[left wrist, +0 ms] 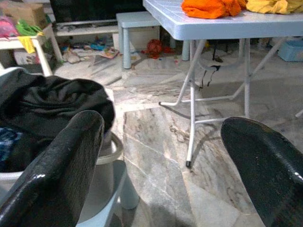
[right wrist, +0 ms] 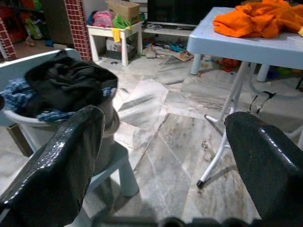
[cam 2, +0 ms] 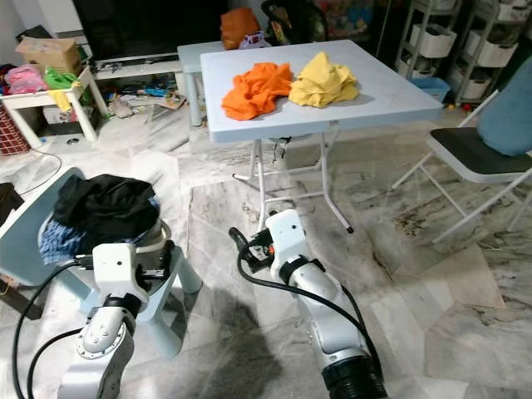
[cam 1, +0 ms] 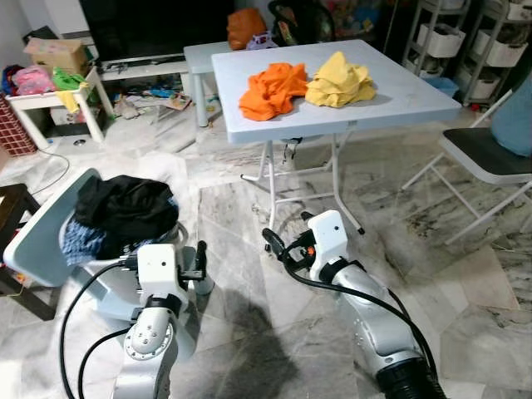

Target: Hang hanger

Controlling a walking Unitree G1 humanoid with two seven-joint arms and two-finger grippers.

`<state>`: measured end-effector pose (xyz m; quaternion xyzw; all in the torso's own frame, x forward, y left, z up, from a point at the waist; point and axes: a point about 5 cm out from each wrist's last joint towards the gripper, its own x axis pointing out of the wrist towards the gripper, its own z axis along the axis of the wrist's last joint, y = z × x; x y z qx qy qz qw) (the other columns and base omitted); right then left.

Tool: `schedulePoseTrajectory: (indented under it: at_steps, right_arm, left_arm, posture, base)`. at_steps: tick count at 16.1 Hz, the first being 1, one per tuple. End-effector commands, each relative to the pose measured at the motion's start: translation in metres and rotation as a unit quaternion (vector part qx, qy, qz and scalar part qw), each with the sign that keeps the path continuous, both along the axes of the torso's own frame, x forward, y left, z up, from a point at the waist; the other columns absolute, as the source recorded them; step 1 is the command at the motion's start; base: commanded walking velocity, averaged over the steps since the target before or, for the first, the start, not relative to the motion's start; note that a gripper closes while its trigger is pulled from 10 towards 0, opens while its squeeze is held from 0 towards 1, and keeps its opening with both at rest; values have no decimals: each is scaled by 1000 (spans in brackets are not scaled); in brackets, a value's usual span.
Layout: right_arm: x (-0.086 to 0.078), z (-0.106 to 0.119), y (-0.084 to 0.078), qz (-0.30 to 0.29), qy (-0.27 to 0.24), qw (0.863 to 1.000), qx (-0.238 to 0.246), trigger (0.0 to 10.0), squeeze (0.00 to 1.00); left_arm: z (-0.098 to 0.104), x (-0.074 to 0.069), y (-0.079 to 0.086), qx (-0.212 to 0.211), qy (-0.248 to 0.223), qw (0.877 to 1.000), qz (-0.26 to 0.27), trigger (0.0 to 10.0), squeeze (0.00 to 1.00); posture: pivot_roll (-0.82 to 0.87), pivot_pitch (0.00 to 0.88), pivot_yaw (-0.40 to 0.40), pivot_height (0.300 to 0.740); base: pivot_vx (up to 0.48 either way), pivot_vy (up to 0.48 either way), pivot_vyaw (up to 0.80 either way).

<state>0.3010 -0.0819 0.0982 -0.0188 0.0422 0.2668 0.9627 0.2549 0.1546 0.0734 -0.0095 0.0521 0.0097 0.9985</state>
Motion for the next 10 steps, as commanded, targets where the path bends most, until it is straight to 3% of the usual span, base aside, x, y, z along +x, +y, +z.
schedulePoseTrajectory:
  at_steps: [1, 10]
  right_arm:
    - [2, 4, 3, 0, -9, 1000, -1, 10000, 0]
    - [4, 3, 5, -5, -10, 1000, -7, 10000, 0]
  left_arm:
    - [3, 0, 4, -2, -7, 1000, 4, 10000, 0]
    - [3, 2, 3, -6, -6, 1000, -6, 10000, 0]
  posture:
    - [10, 0, 24, 740]
    - [9, 0, 34, 740]
  base:
    - [442, 0, 0]
    - [445, 0, 0]
